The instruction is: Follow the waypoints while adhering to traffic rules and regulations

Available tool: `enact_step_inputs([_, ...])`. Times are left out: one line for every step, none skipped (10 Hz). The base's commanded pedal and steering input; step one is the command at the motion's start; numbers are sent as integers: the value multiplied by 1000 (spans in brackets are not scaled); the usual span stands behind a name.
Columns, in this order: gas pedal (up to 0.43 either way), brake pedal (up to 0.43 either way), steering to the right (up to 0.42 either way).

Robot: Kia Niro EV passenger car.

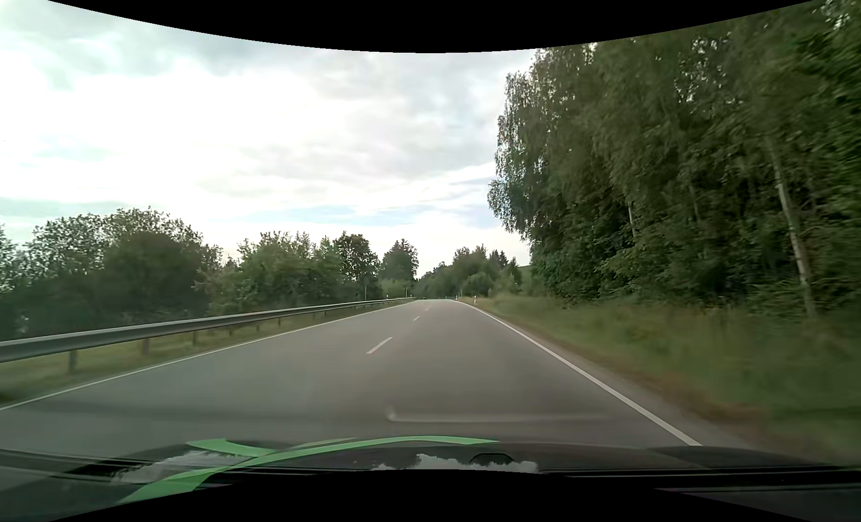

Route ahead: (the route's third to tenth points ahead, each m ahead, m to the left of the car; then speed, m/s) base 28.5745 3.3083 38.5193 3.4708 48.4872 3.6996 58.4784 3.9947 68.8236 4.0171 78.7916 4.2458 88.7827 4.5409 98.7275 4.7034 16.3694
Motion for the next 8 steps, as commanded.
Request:
enact_step_inputs([378, 0, -4])
enact_step_inputs([378, 0, -4])
enact_step_inputs([390, 0, -4])
enact_step_inputs([390, 0, -5])
enact_step_inputs([390, 0, -5])
enact_step_inputs([390, 0, -5])
enact_step_inputs([378, 0, -5])
enact_step_inputs([378, 0, -5])
